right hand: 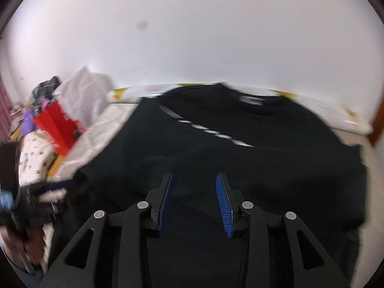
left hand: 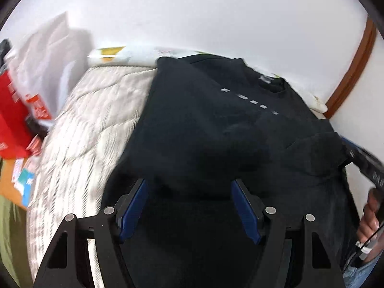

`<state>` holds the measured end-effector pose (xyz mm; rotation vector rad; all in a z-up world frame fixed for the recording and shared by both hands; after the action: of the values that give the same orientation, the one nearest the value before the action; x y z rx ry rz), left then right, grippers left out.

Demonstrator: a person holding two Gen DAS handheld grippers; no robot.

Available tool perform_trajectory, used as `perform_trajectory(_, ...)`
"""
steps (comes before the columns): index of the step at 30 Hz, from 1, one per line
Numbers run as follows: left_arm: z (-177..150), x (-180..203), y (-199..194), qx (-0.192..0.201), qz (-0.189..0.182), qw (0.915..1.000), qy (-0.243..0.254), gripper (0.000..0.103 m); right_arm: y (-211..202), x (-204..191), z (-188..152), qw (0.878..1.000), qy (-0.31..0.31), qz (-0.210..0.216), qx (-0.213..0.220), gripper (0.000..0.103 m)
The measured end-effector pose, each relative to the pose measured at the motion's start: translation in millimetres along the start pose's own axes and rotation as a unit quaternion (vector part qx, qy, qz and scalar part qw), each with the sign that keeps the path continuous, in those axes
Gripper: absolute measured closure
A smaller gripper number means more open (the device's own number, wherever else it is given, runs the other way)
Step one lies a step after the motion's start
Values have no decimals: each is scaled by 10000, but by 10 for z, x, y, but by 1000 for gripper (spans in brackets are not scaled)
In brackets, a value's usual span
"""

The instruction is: Fold small clothes

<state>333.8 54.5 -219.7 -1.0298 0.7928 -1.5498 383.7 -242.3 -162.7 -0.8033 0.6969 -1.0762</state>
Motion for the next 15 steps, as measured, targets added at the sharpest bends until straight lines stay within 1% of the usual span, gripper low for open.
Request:
perform_trajectory(1,47,71,24,6,-71,10000,43,35,-93,234,-88,9997,143,-197,39,66)
perform_trajectory(4,178,285,133,29,-194,9996,215,35,-300,773,-284,9973,439,-572,102,66)
perform_trajectory(6,253,403,245,6,-174,9994,312,35,-412,1154,-454,9929,595,-1027,108,63)
perform_trajectory(7,284,445,308,-10,-142,9993,352,36,-438,1328,-544,9902,652,-1234,80,58)
perform_trajectory(8,302,477,366,-38,-107,9992,388,38,-435,1450,-615,9884,689,-1354,28,54)
perform_trajectory(11,342,536,527,-103,39,9990,432,49,-335,1795,-836,9834,904,-1556,-217,53)
perform_trajectory(15,356,591,611,-27,197,9987,463,53,-150,2031,-974,9819,1091,-1498,-388,53)
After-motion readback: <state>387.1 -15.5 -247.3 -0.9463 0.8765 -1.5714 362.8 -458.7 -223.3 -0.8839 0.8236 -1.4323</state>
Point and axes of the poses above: each gripper's, at about its wrist camera, not at the fingertips, and y roughly the way its jaws point, x to its right, z to its top, the point moved 7 cm from there along y, roughly the way its jaws point, and after that the axes turned 12 degrees about -x, right-handed, at the moved point
